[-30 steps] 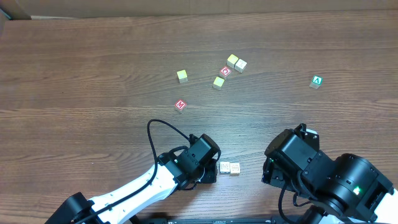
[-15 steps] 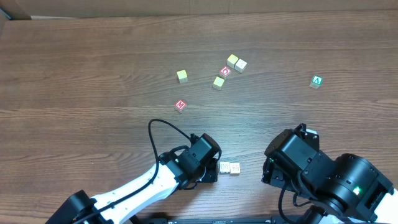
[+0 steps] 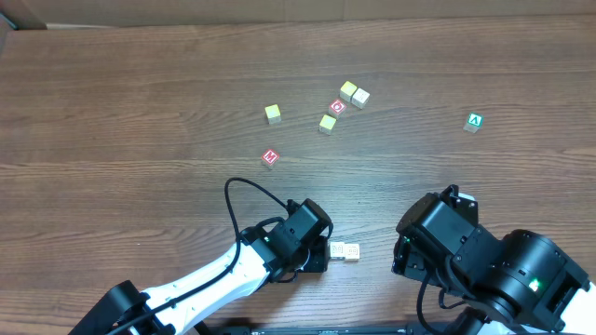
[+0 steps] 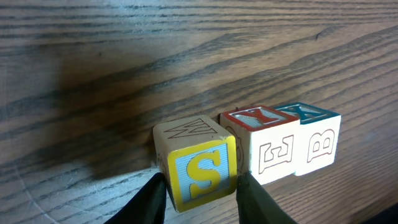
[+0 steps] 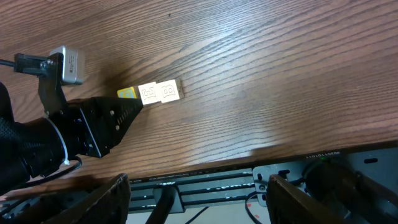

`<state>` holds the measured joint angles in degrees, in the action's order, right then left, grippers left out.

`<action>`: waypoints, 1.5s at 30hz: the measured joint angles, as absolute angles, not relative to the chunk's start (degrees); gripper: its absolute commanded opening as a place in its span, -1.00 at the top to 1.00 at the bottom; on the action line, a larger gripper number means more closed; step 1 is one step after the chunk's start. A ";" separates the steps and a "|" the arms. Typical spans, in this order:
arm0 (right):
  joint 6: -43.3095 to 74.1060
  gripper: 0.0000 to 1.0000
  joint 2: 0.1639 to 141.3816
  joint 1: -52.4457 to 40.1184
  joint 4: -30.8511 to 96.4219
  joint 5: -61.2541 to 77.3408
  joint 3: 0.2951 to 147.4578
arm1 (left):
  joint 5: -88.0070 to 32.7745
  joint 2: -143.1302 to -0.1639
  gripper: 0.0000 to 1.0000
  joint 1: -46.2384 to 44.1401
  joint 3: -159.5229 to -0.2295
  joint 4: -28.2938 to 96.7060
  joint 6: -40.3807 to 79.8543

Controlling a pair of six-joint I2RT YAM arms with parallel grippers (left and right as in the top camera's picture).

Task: Flip 4 blocks
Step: 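Open the left gripper and release the S block in the row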

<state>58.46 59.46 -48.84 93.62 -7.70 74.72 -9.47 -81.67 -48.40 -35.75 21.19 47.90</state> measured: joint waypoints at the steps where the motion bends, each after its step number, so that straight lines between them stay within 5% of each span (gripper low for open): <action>1: 58.48 -0.42 59.46 -48.84 93.65 -7.70 74.72 | -9.47 -81.67 0.39 -48.40 -35.75 21.17 47.83; 25: 58.43 -0.43 59.46 -48.84 93.62 -7.68 74.72 | -7.44 -76.93 0.23 -48.40 -36.12 21.67 44.12; 29: 58.48 -0.43 59.46 -48.84 93.65 -7.68 74.72 | -5.89 -74.22 0.91 -48.40 -36.51 26.46 43.11; 35: 58.48 -0.43 59.46 -48.84 93.54 -7.66 74.72 | -0.56 -72.97 0.91 -47.18 -36.91 38.72 45.17; 45: 58.48 -0.43 59.46 -48.84 93.62 -7.68 74.72 | 0.91 -80.07 0.92 -46.72 -36.91 32.51 45.28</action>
